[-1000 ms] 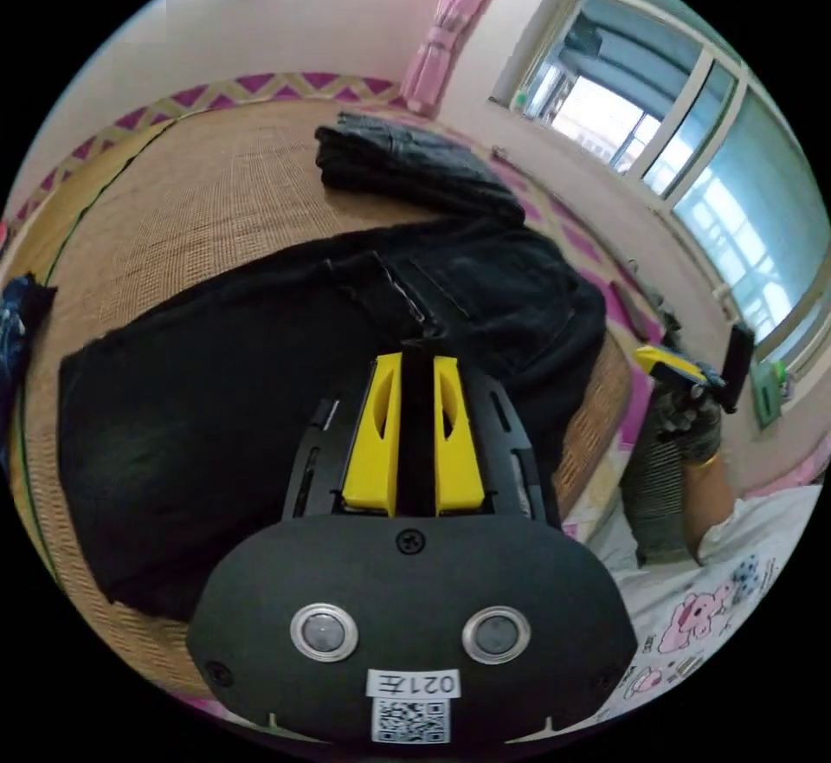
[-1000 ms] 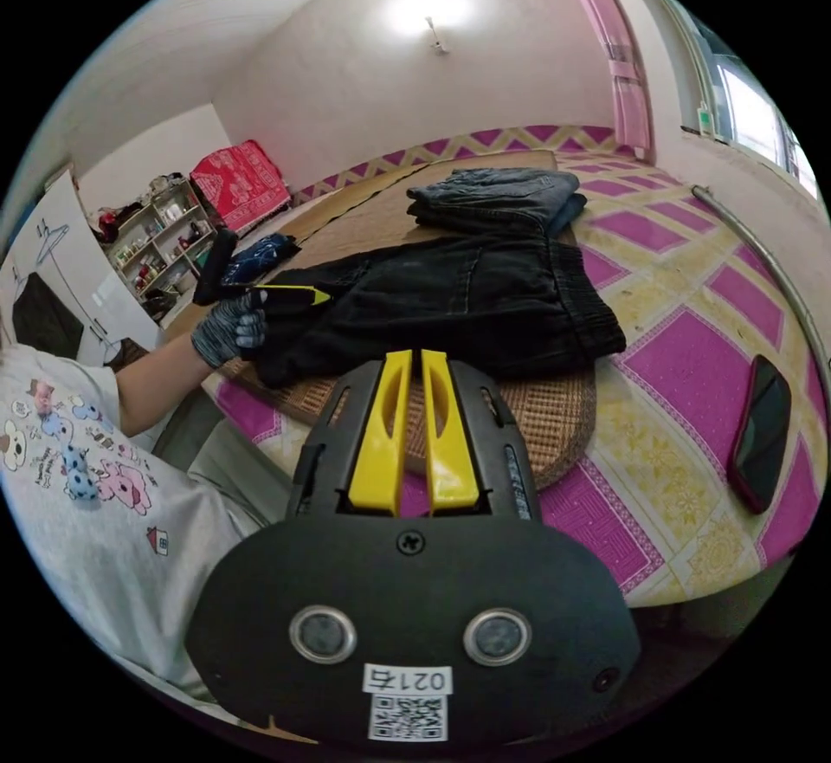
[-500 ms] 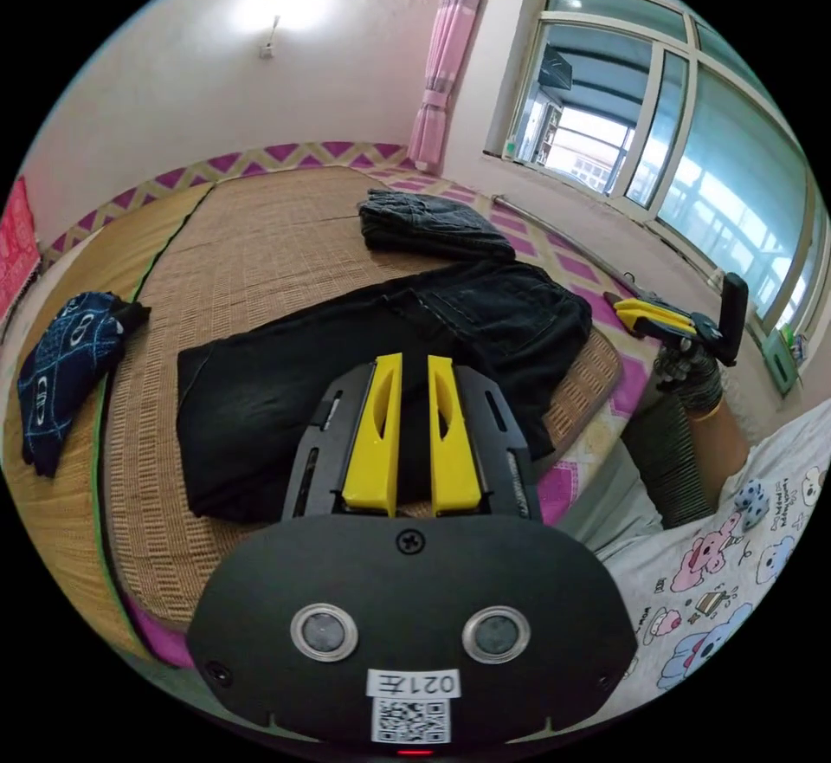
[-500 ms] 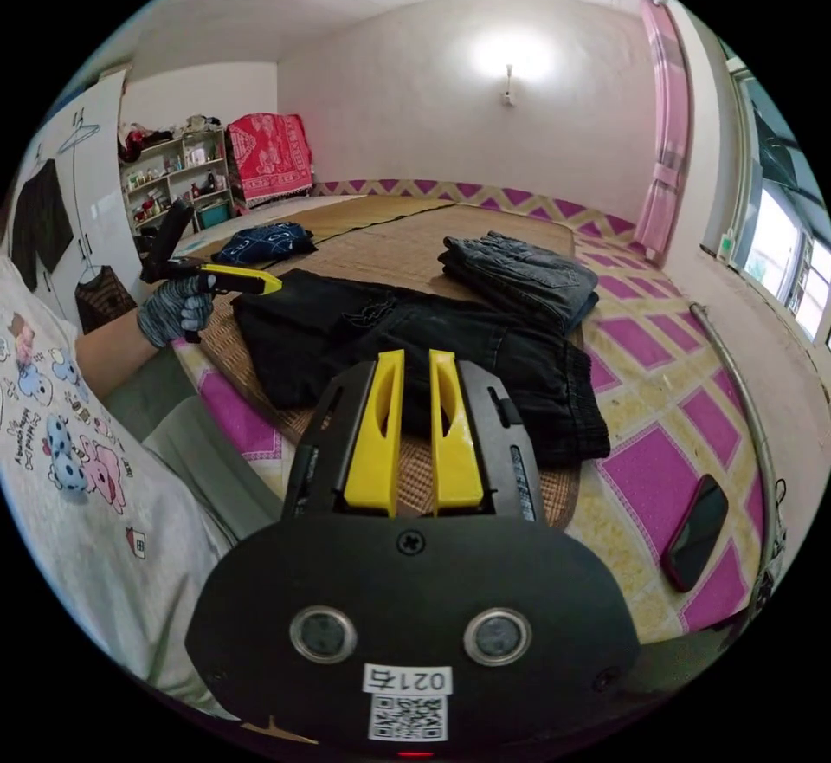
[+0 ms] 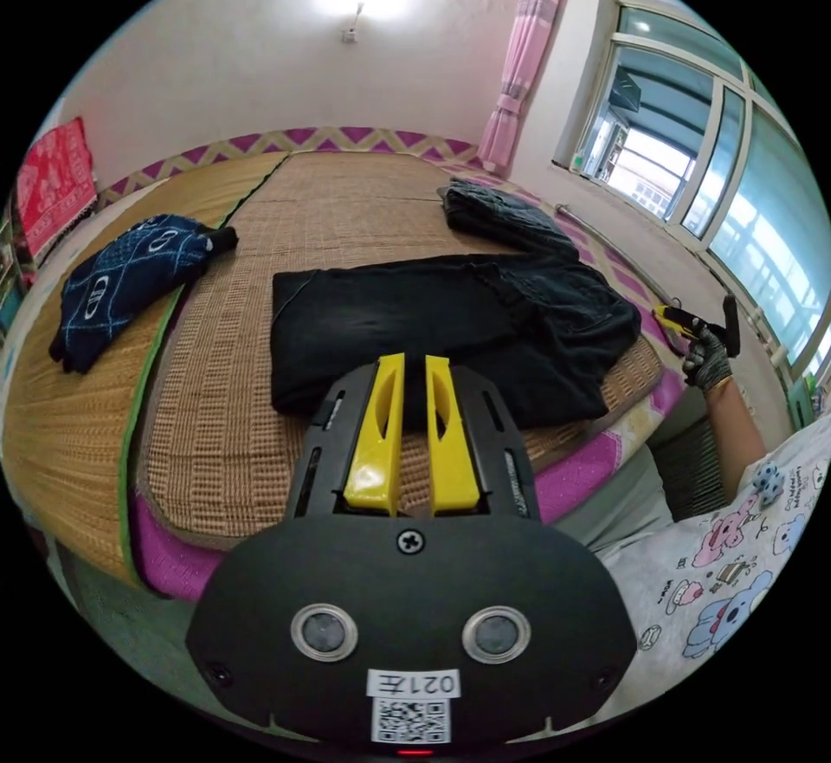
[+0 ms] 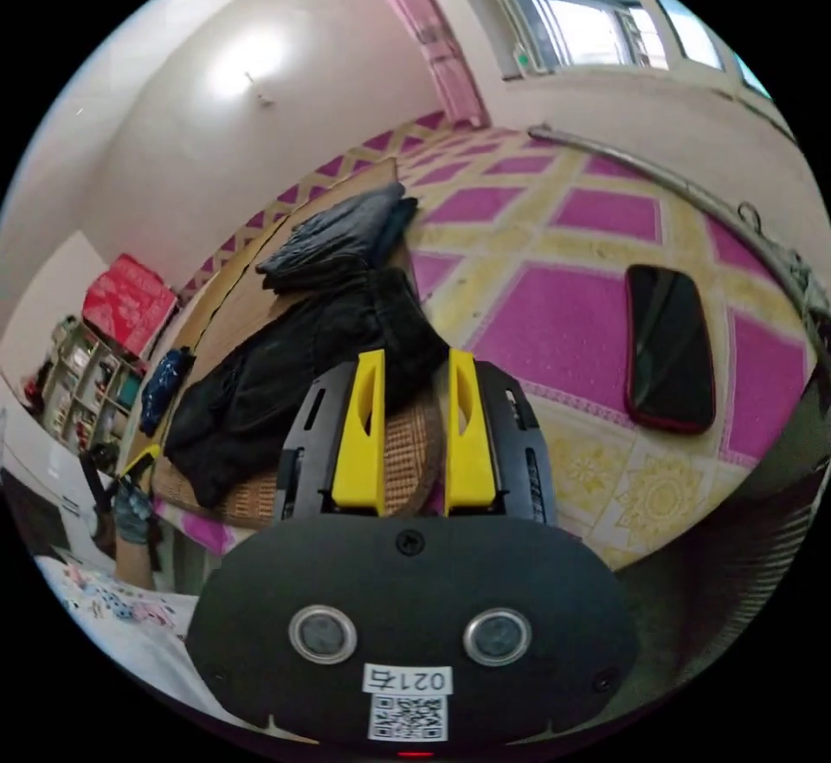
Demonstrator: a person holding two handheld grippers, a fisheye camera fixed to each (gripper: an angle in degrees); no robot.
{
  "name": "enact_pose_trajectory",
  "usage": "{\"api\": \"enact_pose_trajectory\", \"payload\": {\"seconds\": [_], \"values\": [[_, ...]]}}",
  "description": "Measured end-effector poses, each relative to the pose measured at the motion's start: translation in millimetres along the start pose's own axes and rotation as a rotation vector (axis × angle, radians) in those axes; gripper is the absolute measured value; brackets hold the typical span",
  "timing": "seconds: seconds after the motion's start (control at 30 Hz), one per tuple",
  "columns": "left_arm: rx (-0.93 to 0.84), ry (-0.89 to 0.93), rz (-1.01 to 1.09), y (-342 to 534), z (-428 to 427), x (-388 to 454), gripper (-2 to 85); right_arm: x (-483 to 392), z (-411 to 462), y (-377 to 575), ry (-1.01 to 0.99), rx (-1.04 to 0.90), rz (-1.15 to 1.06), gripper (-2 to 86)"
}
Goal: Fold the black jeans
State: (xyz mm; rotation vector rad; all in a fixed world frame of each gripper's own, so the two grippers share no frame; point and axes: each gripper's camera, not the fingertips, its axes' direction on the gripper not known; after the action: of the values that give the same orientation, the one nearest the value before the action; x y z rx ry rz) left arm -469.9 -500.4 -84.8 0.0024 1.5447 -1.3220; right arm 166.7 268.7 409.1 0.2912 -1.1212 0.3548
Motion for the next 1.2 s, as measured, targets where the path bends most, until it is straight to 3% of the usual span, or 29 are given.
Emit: {"api": "enact_pose_trajectory", "payload": {"seconds": [0.23, 0.37, 0.47, 0.57, 0.73, 0.9, 1.07, 1.2], "values": [[-0.008, 0.037, -0.045, 18.6, -0.3, -17.4, 3.1, 63.0, 50.0, -10.8, -0.302, -0.022, 0.32, 11.1], [0.01, 0.045, -0.059, 27.5, -9.8, -27.6, 1.6, 68.7, 72.5, -29.5, -0.434, -0.062, 0.343, 11.6], [0.022, 0.051, -0.071, 34.1, -16.6, -36.7, 0.3, 64.8, 76.5, -39.3, -0.414, -0.065, 0.349, 8.5], [0.031, 0.062, -0.081, 40.6, -22.8, -46.6, -0.5, 25.9, 55.4, -49.7, -0.32, -0.005, 0.186, 4.7], [0.053, 0.071, -0.081, 52.4, -35.1, -64.3, -0.9, -129.2, 14.5, -61.4, -0.195, 0.054, -0.192, 3.8], [0.073, 0.065, -0.072, 65.0, -49.1, -86.1, -0.9, -312.8, 23.8, -40.0, -0.256, 0.019, -0.525, 3.4], [0.076, 0.084, -0.089, 76.1, -63.0, -109.0, -1.0, -473.8, 95.0, 24.2, -0.331, -0.087, -0.815, 3.3], [0.067, 0.092, -0.118, 88.2, -74.9, -130.6, -1.0, -553.0, 208.6, 103.0, -0.313, -0.322, -0.969, 3.2]]}}
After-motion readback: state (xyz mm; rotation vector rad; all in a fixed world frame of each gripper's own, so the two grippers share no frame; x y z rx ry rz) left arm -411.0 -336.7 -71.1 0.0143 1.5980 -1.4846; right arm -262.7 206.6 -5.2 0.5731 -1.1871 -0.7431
